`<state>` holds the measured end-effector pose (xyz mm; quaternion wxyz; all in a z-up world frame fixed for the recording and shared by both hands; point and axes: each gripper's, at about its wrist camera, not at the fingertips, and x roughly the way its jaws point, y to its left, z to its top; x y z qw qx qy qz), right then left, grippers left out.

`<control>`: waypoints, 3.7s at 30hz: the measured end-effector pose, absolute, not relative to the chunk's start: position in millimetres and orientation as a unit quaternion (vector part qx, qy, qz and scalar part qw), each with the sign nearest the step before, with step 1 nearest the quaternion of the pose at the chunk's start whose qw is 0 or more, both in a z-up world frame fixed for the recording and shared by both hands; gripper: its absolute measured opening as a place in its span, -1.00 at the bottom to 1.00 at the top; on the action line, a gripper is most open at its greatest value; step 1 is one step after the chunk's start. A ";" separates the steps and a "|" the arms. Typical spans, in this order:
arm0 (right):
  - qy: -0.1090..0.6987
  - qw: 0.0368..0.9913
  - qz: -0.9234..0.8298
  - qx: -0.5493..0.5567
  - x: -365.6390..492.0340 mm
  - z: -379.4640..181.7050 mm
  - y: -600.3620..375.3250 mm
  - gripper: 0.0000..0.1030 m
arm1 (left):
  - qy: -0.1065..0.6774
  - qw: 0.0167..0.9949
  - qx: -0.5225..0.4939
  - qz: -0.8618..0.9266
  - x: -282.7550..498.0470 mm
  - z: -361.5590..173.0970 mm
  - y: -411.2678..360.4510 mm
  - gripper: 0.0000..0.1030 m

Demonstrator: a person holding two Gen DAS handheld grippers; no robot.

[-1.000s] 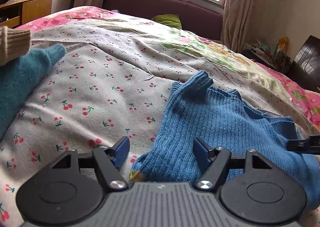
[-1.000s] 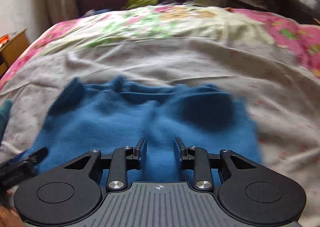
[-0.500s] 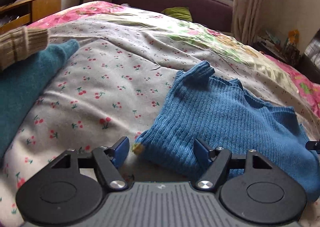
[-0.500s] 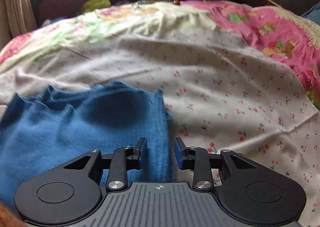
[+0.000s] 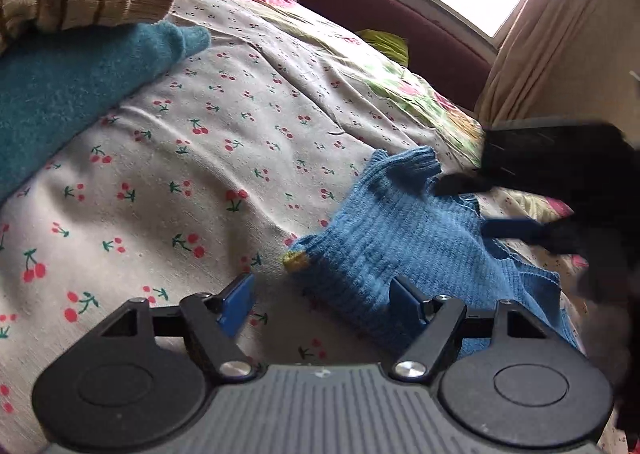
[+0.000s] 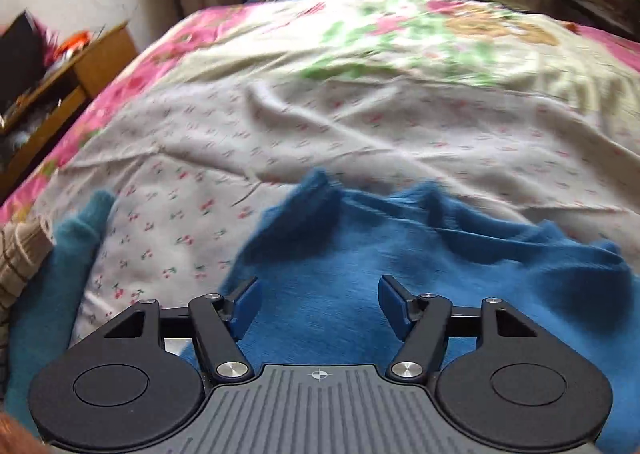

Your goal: Fold small clothes

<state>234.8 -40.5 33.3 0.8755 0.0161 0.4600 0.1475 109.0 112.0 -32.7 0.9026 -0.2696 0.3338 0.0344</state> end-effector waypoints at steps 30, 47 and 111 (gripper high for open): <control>0.487 0.857 0.171 -0.006 252.7 31.9 -40.7 -0.62 | 0.307 0.928 -0.208 -0.032 114.0 -14.7 83.6 -0.39; 0.438 0.868 0.082 0.221 173.7 18.4 -301.9 -0.70 | 0.317 0.916 0.033 -0.244 89.4 6.9 -149.1 -0.42; 0.350 0.867 0.146 0.322 162.2 21.3 -347.8 -0.68 | 0.283 0.909 0.041 -0.302 63.1 23.1 -171.2 -0.41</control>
